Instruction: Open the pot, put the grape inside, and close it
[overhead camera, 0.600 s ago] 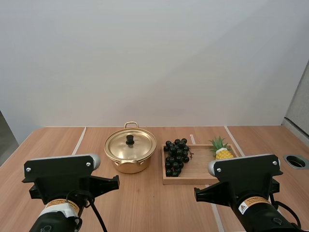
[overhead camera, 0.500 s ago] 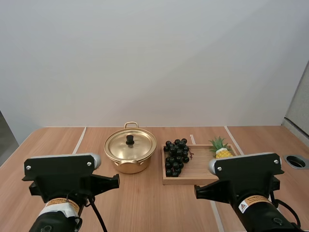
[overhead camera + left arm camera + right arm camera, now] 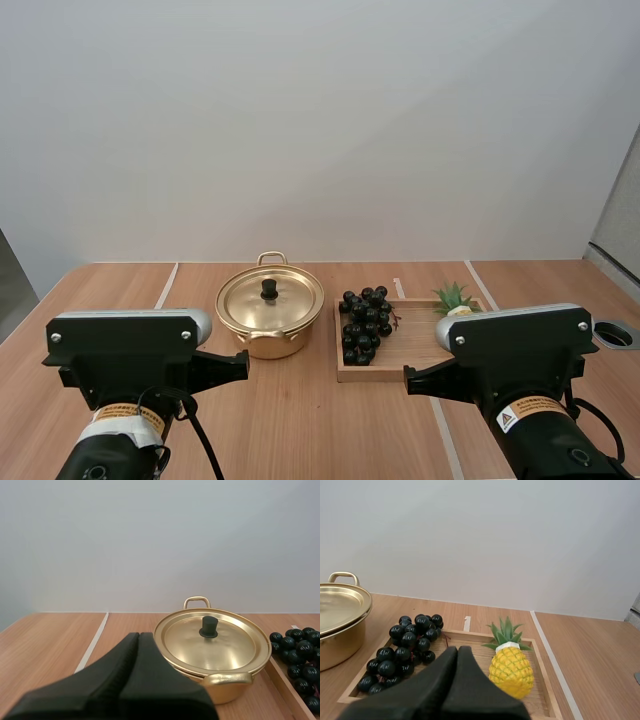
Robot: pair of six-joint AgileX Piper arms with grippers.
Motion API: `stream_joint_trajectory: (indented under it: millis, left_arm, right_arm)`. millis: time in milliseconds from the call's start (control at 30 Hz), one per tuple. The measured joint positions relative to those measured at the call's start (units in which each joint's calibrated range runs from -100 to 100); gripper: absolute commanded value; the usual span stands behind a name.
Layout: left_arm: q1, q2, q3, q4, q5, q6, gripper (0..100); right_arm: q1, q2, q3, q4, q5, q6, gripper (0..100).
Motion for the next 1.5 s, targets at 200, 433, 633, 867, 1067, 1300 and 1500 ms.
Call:
stream_joint_trajectory:
  millis: [200,433,633,867,1067,1300,1500]
  left_arm:
    - [0.0,0.0,0.0,0.0,0.0,0.0,0]
    - [0.0,0.0,0.0,0.0,0.0,0.0,0]
    - [0.0,0.0,0.0,0.0,0.0,0.0,0]
    - [0.0,0.0,0.0,0.0,0.0,0.0,0]
    - [0.0,0.0,0.0,0.0,0.0,0.0,0]
    - [0.0,0.0,0.0,0.0,0.0,0.0,0]
    - [0.0,0.0,0.0,0.0,0.0,0.0,0]
  right_arm:
    - [0.0,0.0,0.0,0.0,0.0,0.0,0]
    - [0.0,0.0,0.0,0.0,0.0,0.0,0]
    - [0.0,0.0,0.0,0.0,0.0,0.0,0]
    - [0.0,0.0,0.0,0.0,0.0,0.0,0]
    - [0.0,0.0,0.0,0.0,0.0,0.0,0]
    - [0.0,0.0,0.0,0.87,0.0,0.0,0]
    - [0.0,0.0,0.0,2.18,0.16,0.0,0]
